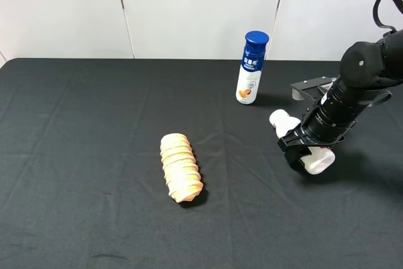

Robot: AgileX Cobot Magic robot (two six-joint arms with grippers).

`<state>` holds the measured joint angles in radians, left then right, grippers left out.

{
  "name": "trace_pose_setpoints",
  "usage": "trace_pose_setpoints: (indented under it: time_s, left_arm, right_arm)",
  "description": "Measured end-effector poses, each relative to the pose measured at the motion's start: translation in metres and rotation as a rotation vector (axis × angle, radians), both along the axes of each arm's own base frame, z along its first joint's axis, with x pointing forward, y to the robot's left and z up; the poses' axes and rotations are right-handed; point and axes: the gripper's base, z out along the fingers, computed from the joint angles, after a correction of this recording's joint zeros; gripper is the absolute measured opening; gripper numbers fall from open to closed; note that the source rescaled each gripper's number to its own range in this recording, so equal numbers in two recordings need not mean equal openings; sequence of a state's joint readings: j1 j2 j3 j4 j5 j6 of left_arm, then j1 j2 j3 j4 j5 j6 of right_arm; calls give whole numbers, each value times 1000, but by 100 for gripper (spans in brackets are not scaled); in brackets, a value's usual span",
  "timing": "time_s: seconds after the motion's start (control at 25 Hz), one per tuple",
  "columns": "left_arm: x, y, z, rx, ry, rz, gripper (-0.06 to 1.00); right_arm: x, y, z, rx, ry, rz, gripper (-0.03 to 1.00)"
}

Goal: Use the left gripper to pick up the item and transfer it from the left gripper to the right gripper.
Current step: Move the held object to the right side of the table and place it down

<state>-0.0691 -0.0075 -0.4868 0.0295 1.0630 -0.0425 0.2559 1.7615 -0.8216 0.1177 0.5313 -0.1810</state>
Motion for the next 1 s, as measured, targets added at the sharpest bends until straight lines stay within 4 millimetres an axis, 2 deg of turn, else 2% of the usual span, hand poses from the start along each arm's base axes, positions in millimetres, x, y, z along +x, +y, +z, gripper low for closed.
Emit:
trace_pose_setpoints:
  time_s: [0.04,0.08,0.12,0.16,0.2,0.28,0.44,0.64,0.84,1.0]
  left_arm:
    - [0,0,0,0,0,0,98]
    - [0,0,0,0,0,0,98]
    - [0,0,0,0,0,0,98]
    - [0,0,0,0,0,0,98]
    - [0,0,0,0,0,0,98]
    - [0,0,0,0,0,0,98]
    - [0,0,0,0,0,0,98]
    - [0,0,0,0,0,0,98]
    - [0,0,0,0,0,0,98]
    - [0,0,0,0,0,0,98]
  right_arm:
    - [0,0,0,0,0,0,6]
    - [0,0,0,0,0,0,21]
    - [0,0,0,0,-1,0,52]
    - [0,0,1,1,-4,-1,72]
    - [1,0,1,2,-6,-4,83]
    - [1,0,1,3,-6,-11,93]
    - [1,0,1,5,-7,-18,99]
    - [0,0,8,7,-15,-15,100]
    - [-4,-1,47,25,-63,-8,100]
    - [-22,-4,84,45,-91,-23,100]
